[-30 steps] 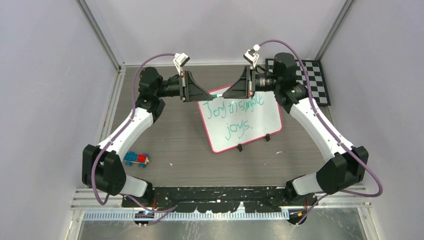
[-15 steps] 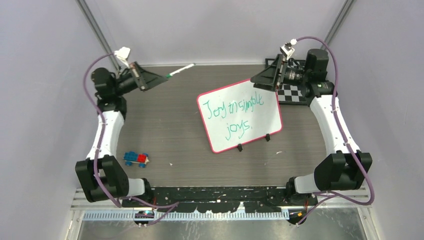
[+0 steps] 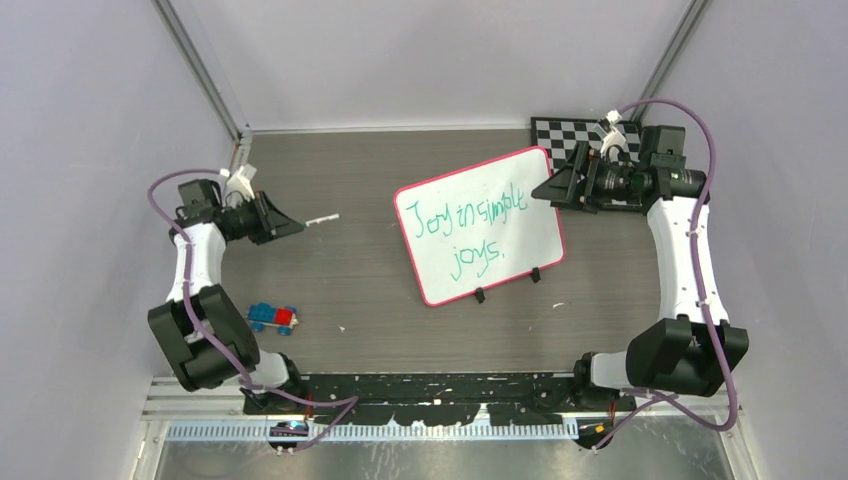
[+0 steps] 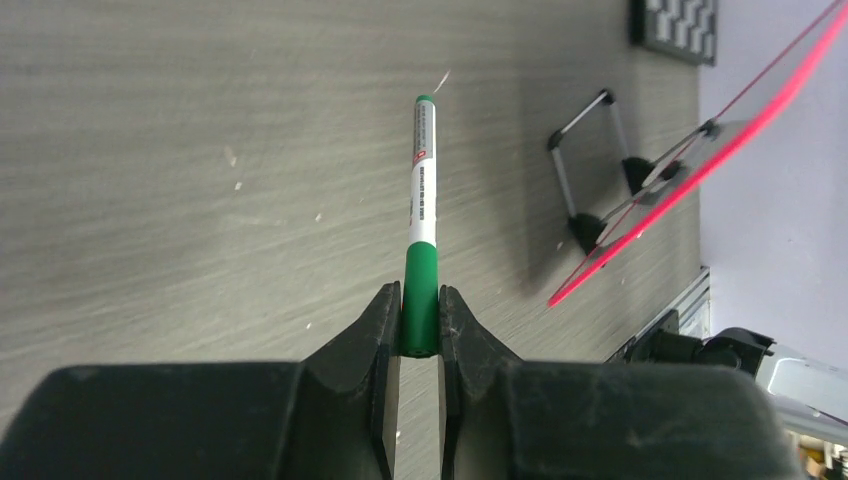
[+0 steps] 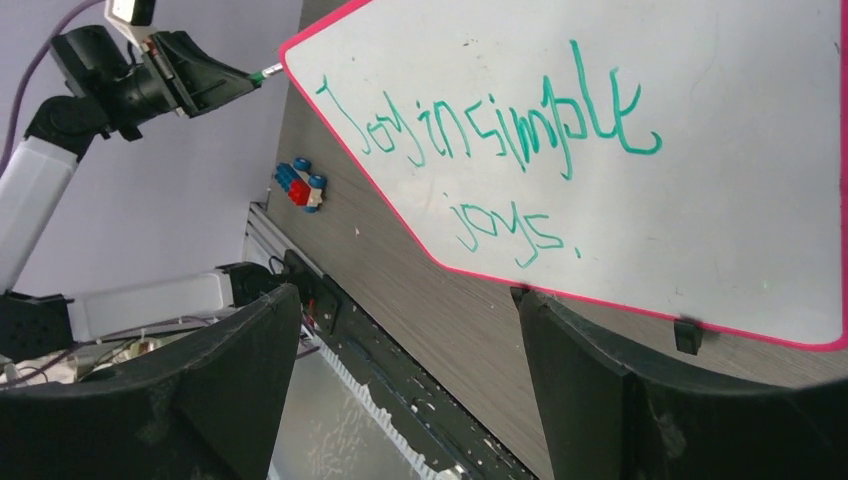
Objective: Write a sentence on the whiteboard
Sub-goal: Place the whiteboard marker at the center of the board, then reset both arms
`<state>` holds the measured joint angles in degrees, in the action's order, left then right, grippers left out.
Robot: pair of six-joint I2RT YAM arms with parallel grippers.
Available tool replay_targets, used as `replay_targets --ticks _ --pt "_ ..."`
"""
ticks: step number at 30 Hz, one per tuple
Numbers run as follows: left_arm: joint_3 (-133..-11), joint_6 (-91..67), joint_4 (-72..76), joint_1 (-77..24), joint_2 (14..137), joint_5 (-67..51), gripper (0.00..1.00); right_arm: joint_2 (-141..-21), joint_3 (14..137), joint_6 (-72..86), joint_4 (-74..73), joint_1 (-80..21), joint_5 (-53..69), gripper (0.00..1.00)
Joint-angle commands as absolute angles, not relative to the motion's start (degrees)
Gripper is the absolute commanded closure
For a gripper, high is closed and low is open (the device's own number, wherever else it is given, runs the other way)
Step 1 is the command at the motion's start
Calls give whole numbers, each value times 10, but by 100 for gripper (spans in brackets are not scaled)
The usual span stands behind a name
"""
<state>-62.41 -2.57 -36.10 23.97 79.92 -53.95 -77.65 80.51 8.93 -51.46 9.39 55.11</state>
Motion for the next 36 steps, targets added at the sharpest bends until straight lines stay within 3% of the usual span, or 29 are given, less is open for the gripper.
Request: replay_targets --ticks 1,14,26,36 --pt "-590 12 -344 232 838 -499 100 -751 800 52 -537 97 541 15" --pt "-559 -81 -195 188 975 -444 90 -746 780 48 -544 97 536 15" --pt "-586 -3 -297 169 969 -392 64 -756 792 34 -560 99 529 15" --pt "-606 88 -380 163 930 -380 50 -759 794 -21 -600 107 501 14"
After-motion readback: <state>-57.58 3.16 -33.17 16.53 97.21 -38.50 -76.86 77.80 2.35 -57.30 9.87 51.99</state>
